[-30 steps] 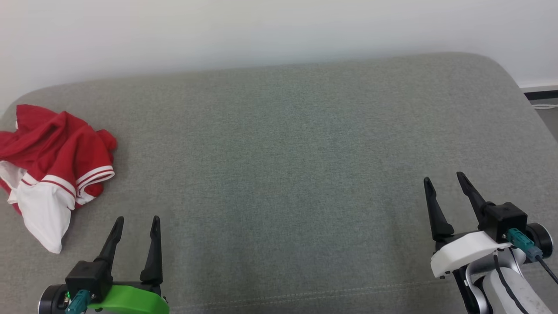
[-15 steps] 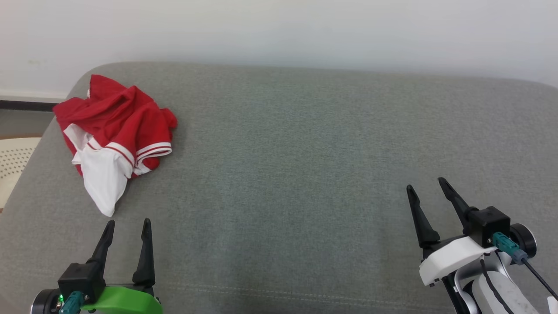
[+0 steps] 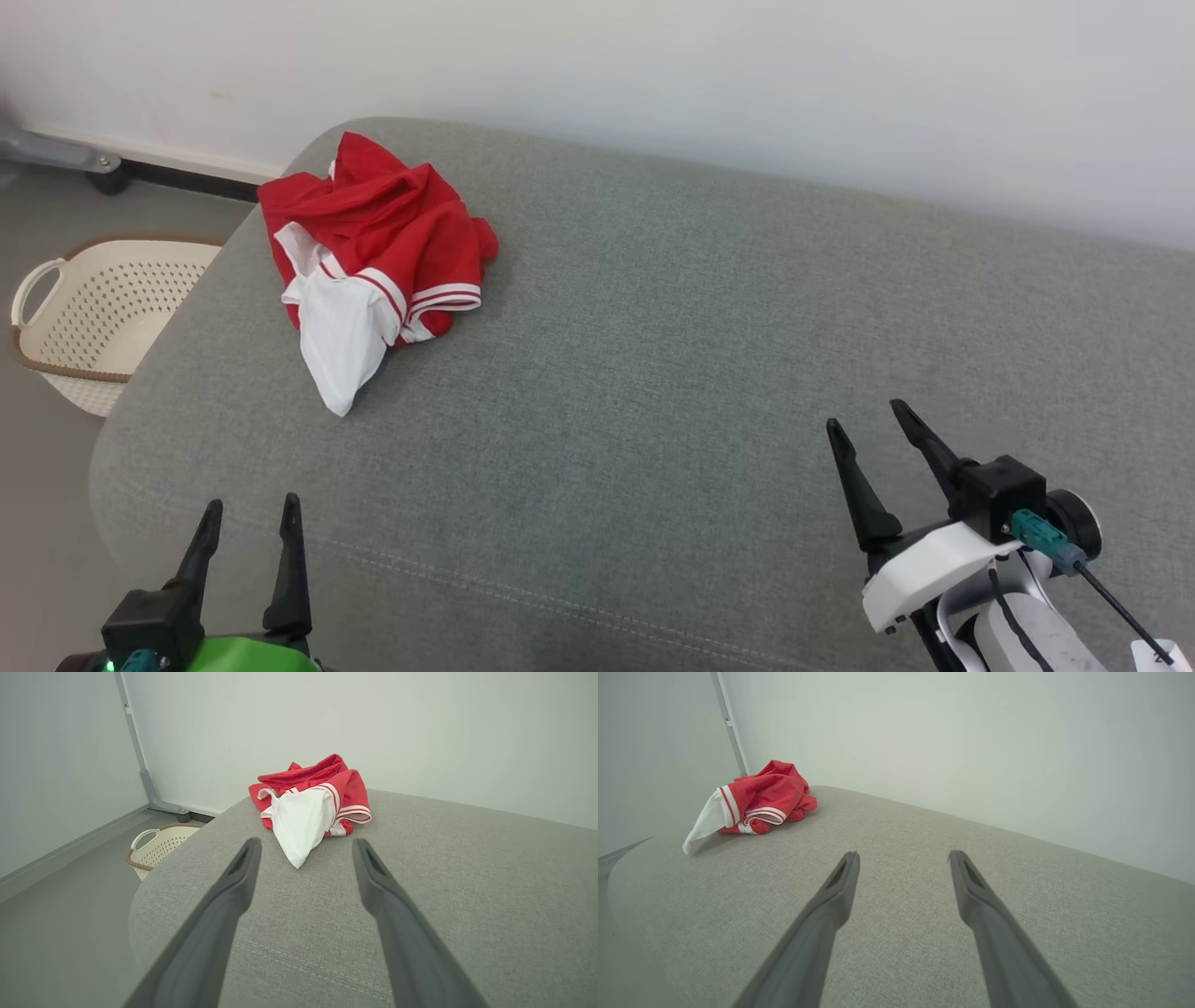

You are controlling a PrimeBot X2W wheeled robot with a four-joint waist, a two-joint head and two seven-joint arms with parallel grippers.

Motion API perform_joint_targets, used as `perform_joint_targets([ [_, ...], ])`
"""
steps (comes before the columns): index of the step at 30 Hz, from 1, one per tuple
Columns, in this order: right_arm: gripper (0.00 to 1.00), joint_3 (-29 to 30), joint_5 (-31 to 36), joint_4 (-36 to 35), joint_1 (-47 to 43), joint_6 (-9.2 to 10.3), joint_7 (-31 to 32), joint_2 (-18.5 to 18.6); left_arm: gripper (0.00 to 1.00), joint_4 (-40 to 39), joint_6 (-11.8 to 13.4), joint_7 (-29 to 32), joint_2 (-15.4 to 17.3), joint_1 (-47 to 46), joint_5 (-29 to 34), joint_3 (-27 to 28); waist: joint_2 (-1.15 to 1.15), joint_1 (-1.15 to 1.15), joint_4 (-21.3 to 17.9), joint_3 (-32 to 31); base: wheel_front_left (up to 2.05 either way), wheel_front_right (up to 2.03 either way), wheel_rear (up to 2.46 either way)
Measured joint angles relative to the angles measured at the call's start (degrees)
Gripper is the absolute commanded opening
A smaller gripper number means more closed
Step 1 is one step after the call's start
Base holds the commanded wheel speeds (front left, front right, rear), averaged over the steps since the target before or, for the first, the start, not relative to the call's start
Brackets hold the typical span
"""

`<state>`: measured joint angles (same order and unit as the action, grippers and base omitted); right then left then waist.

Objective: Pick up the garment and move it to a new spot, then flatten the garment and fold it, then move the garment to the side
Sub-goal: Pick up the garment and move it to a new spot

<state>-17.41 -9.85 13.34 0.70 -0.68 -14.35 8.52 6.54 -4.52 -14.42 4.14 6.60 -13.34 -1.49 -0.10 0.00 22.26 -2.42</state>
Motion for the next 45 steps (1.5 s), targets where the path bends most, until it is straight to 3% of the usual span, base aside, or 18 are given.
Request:
perform_joint_targets([
  [21, 1.00, 0.1, 0.4, 1.3, 0.0, -0.78, 0.0, -1.2, 1.00, -0.9, -0.6, 0.0, 0.0, 1.3, -0.3, 2.6, 0.00, 0.00, -1.4, -0.8, 0.00, 0.00, 0.00],
  [27, 1.00, 0.1, 0.8, 1.3, 0.1, -0.82, 0.0, -1.1, 1.00, 0.7, -1.3, 0.5, 0.9, -3.8, -4.2, 3.7, 0.00, 0.00, -1.7, 0.2, 0.00, 0.00, 0.00],
  [36, 1.00, 0.0, 1.4, 1.2, 2.0, -1.47, 0.0, -0.7, 1.00, 5.0, -2.1, 12.2, 5.6, -16.0, -9.3, 4.6, 0.00, 0.00, -2.8, 2.7, 0.00, 0.00, 0.00],
  [45, 1.00, -0.5, 2.4, 1.2, 4.6, -2.34, -0.1, -0.6, 1.00, 11.9, -2.4, 30.8, 5.4, -27.8, -25.4, 8.0, 0.00, 0.00, -5.4, 5.5, 0.00, 0.00, 0.00],
])
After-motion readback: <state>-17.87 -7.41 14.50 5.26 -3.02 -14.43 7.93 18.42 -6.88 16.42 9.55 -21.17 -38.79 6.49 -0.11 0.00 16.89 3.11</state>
